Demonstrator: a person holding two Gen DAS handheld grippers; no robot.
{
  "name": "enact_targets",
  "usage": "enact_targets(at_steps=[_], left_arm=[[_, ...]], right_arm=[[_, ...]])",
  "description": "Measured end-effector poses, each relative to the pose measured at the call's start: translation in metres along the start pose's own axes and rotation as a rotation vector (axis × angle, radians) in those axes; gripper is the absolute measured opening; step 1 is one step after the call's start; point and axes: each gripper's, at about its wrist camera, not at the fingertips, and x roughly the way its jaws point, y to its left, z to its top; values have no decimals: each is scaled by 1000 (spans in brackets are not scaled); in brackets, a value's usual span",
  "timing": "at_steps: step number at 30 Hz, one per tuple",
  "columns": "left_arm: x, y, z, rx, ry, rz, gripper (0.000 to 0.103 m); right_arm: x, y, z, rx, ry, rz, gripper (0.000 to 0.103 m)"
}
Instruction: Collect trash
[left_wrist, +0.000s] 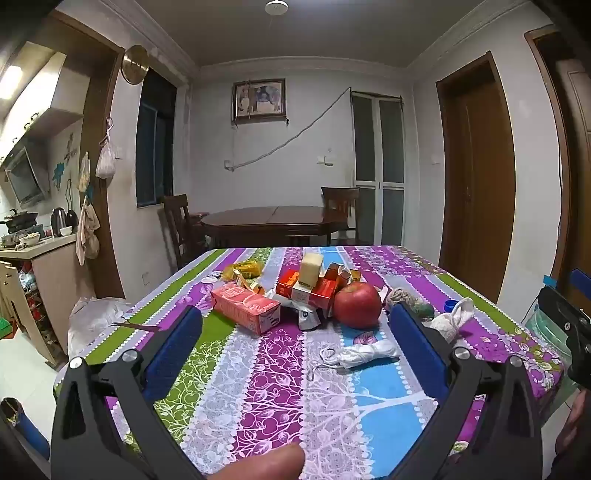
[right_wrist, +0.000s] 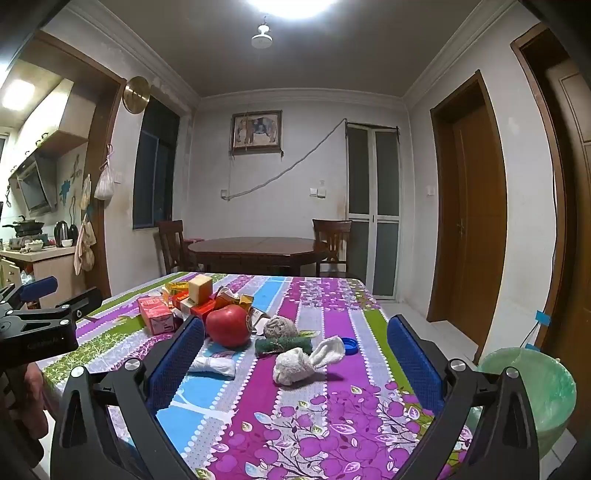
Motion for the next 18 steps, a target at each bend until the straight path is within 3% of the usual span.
enact_targets(at_steps=[18], left_arm=[[6, -7, -10, 0, 13, -6, 98]], right_arm=[[3, 0, -2, 1, 9, 11, 99]])
